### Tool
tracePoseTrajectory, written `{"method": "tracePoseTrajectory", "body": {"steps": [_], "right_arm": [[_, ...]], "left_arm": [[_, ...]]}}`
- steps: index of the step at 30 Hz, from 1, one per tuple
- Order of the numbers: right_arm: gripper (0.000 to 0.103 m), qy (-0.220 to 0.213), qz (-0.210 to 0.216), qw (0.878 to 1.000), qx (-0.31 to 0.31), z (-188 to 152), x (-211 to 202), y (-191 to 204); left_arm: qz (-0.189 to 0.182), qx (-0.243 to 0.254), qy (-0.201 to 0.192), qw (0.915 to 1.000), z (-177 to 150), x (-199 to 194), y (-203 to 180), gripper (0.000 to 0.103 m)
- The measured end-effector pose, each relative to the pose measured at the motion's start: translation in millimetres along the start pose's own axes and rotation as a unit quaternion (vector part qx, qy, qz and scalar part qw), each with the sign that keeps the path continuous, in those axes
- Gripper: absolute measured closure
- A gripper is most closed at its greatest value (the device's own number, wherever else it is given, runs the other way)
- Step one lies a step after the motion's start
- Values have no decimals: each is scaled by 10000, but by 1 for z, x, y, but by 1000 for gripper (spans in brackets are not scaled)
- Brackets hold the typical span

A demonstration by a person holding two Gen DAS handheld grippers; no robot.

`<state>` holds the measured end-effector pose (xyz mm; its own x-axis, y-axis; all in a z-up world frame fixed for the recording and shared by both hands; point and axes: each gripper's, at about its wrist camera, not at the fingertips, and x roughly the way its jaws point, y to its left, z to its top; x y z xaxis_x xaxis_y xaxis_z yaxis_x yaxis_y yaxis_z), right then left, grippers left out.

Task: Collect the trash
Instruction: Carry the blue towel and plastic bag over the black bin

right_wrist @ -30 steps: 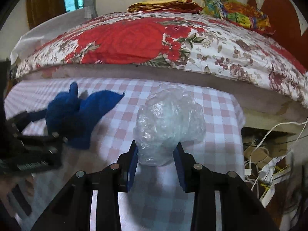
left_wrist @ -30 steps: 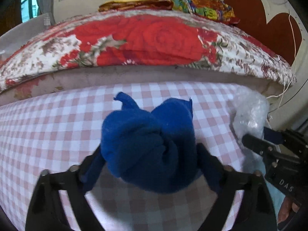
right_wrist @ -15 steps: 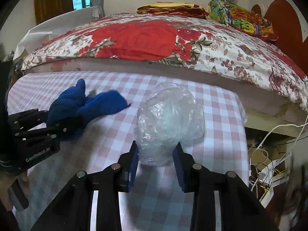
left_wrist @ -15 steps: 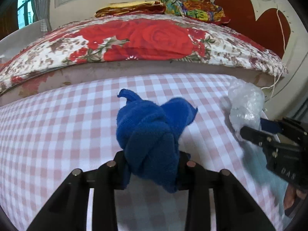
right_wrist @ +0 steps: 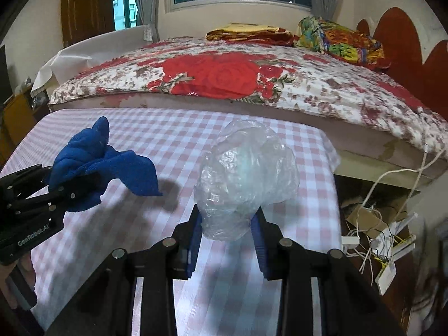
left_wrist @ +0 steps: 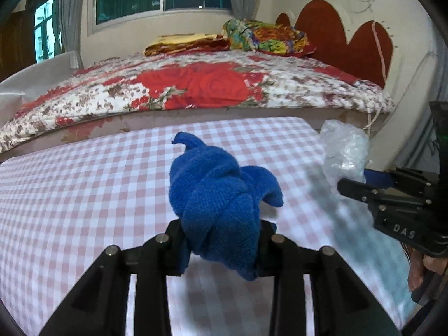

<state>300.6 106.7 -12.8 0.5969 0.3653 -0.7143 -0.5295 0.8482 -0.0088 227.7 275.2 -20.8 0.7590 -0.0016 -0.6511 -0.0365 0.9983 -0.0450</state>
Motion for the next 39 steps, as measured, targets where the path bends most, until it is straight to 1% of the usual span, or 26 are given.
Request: {"method": "tracePoseTrajectory", "body": {"steps": [5, 10, 16, 18, 20, 25, 30, 39], "right_arm": [[67, -155, -73, 9999, -14, -29, -42, 4], [67, -296, -119, 9995, 4, -51, -75, 8], [67, -415, -209, 9989, 70, -79, -110, 5], [67, -441, -251, 9986, 121, -90, -122, 0], [67, -462, -319, 9982, 211, -103, -134, -8], [67, -508, -495, 9968, 375, -129, -159, -23], [67, -567, -737, 9941, 559, -159, -189, -43], [67, -501, -1322, 9857, 913, -207, -229, -83]], "left_arm": [[-100, 45, -214, 9997, -13, -42, -21, 68], [-94, 212, -361, 9991, -25, -71, -41, 68], [-236, 87, -336, 9991, -46, -91, -57, 68], [-265, 98, -346, 9990, -52, -97, -65, 68], [-377, 64, -322, 9988, -59, -102, -73, 68], [-569, 181, -288, 9978, -73, -110, -99, 68], [-920, 255, -122, 9954, -85, -110, -128, 68], [-1315, 678, -65, 9890, -97, -112, -181, 68]]}}
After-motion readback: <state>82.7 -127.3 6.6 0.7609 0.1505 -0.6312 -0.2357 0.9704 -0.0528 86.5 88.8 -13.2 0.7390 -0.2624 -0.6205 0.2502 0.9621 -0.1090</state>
